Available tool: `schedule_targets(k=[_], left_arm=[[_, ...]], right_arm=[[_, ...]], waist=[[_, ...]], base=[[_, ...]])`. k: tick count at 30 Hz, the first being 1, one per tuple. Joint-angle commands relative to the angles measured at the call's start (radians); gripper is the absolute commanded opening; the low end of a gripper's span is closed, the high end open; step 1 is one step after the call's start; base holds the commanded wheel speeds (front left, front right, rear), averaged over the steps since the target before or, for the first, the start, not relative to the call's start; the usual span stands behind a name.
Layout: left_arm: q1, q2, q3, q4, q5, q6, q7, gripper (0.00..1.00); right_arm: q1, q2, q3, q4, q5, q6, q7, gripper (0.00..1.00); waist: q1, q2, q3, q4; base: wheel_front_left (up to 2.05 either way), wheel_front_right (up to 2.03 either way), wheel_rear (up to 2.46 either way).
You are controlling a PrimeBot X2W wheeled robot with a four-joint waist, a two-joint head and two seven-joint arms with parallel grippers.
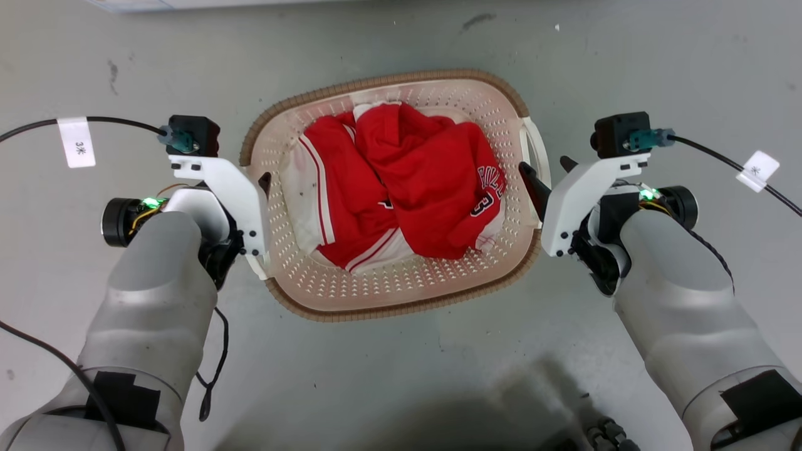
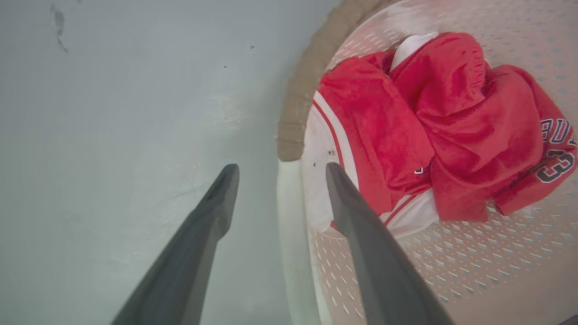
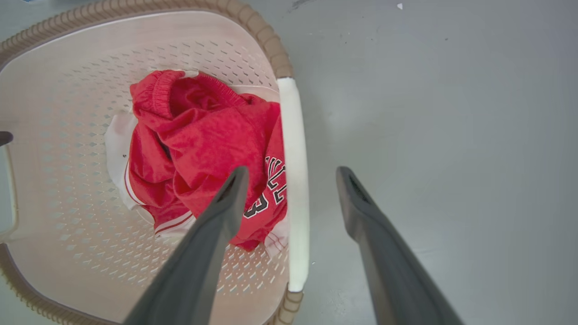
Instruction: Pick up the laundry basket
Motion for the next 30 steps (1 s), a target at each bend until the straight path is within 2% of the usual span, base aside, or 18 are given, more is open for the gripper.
schedule_targets(k=[1, 8, 16, 17, 18, 19, 30], left_arm=[[-0.019, 0.011, -0.004, 0.010, -0.006, -0.002, 0.009, 1.00], [-0.058, 0.019, -0.018, 0.033, -0.016, -0.002, 0.018, 1.00], [-0.091, 0.009, -0.038, 0.048, -0.016, -0.001, 0.013, 1.00], [-0.095, 0.008, -0.039, 0.050, -0.017, -0.001, 0.013, 1.00], [-0.098, 0.005, -0.042, 0.052, -0.020, -0.001, 0.014, 0.42], [-0.097, -0.001, -0.046, 0.054, -0.027, -0.001, 0.024, 0.00], [-0.094, 0.005, -0.098, 0.049, -0.064, -0.001, 0.042, 0.00]], right_arm=[[-0.026, 0.001, 0.022, 0.004, 0.024, 0.000, -0.002, 1.00], [-0.075, 0.001, 0.108, 0.028, 0.100, 0.000, 0.004, 1.00], [-0.103, 0.001, 0.162, 0.058, 0.167, 0.000, 0.006, 1.00], [-0.104, 0.001, 0.169, 0.057, 0.179, 0.000, 0.006, 0.87], [-0.104, 0.001, 0.178, 0.056, 0.191, 0.000, 0.011, 0.33], [-0.101, 0.001, 0.190, 0.053, 0.201, 0.000, 0.019, 0.00], [-0.116, 0.002, 0.270, 0.065, 0.291, 0.000, 0.012, 0.00]], waist=[[-0.0001, 0.0000, 0.032, -0.006], [-0.0001, 0.0000, 0.092, -0.014], [-0.0001, 0.0000, 0.126, -0.019], [-0.0001, 0.0000, 0.128, -0.019], [-0.0001, 0.0000, 0.131, -0.019], [-0.0001, 0.0000, 0.133, -0.019], [-0.0001, 0.0000, 0.131, -0.019]], base=[[0.00, 0.00, 0.00], [0.00, 0.00, 0.00], [0.00, 0.00, 0.00], [0.00, 0.00, 0.00], [0.00, 0.00, 0.00], [0.00, 0.00, 0.00], [0.00, 0.00, 0.00]])
